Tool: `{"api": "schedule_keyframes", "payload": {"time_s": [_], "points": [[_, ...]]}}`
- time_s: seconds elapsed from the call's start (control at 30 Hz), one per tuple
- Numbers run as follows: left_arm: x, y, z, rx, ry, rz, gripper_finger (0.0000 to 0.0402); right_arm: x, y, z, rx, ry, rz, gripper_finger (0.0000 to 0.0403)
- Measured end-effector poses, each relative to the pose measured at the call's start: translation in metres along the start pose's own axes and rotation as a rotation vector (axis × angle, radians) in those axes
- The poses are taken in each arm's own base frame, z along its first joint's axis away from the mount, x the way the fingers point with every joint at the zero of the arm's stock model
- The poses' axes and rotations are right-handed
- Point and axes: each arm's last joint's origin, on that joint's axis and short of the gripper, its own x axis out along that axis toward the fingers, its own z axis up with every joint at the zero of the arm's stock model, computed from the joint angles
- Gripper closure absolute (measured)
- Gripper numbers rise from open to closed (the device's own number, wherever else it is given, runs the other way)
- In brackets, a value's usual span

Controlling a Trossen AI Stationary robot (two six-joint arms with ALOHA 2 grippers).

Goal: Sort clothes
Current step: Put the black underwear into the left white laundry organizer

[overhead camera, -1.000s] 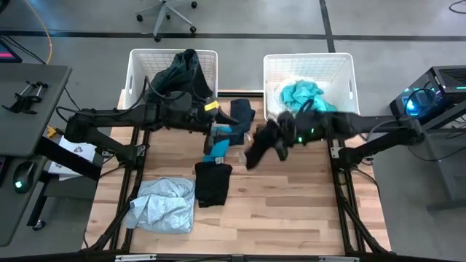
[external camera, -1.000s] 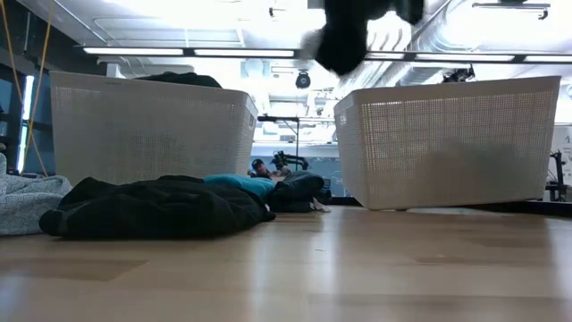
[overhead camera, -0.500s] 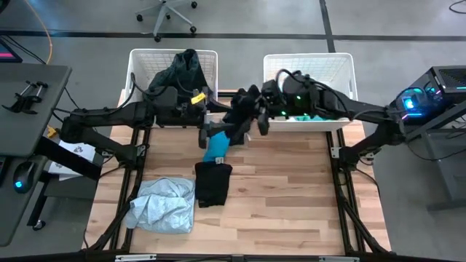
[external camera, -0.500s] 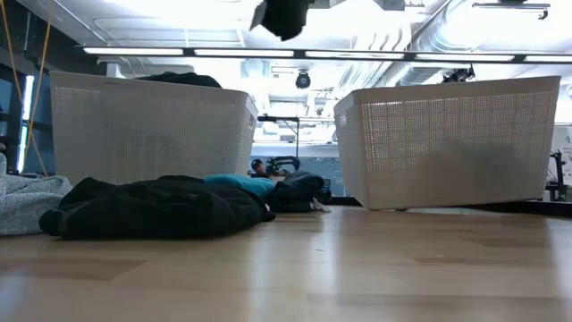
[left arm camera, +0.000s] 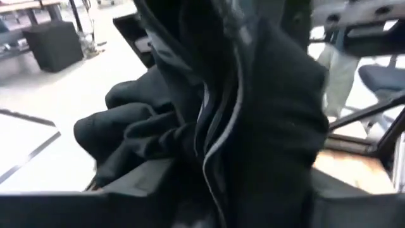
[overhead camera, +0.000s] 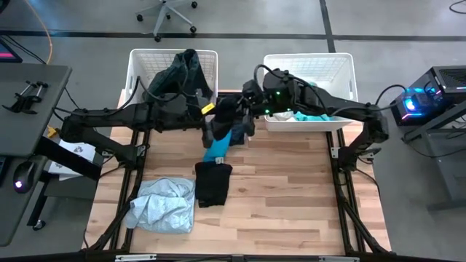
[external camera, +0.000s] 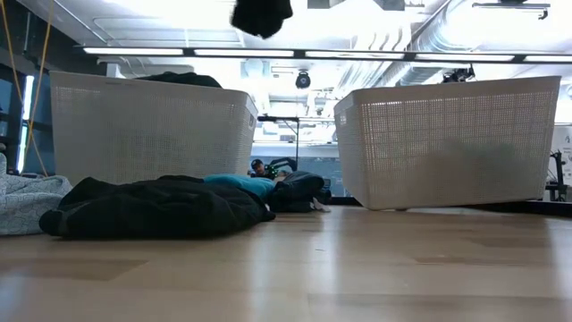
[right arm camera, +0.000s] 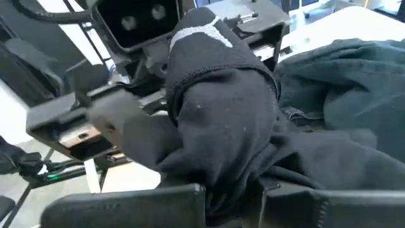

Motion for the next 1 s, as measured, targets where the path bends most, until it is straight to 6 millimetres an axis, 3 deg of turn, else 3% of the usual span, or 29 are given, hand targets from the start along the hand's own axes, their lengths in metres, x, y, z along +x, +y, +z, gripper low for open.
{"api": "schedule_keyframes", "payload": {"time_s": [0.17, 0.2, 0.37, 0.5, 0.63, 0.77, 0.9, 1.0], "points": [[-0.014, 0.003, 0.002, 0.002, 0.007, -0.008, 0.0362, -0.001, 0.001, 0.002, 0.038, -0.017, 0.004, 0.0302], [-0.019, 0.004, 0.004, 0.001, 0.0, -0.012, 0.0372, -0.001, 0.001, 0.003, 0.046, -0.019, 0.005, 0.0282], [-0.046, 0.015, 0.01, -0.008, -0.029, 0.041, 0.0371, -0.006, 0.002, 0.008, 0.049, -0.03, 0.01, 0.0184], [-0.077, 0.029, 0.011, -0.009, -0.022, 0.174, 0.0371, -0.017, 0.007, 0.023, 0.031, -0.085, 0.011, 0.014], [-0.106, 0.048, 0.012, -0.029, -0.047, 0.327, 0.0371, -0.028, 0.011, 0.036, -0.005, -0.14, 0.008, 0.013], [-0.123, 0.072, 0.013, -0.054, -0.073, 0.528, 0.0371, -0.035, 0.014, 0.045, -0.024, -0.173, 0.009, 0.0129], [-0.127, 0.1, 0.012, -0.058, -0.033, 0.712, 0.0371, -0.036, 0.014, 0.045, -0.023, -0.168, 0.007, 0.0128], [-0.12, 0.123, 0.002, -0.075, 0.092, 0.786, 0.0371, -0.036, 0.013, 0.041, -0.016, -0.131, -0.001, 0.0128]]}}
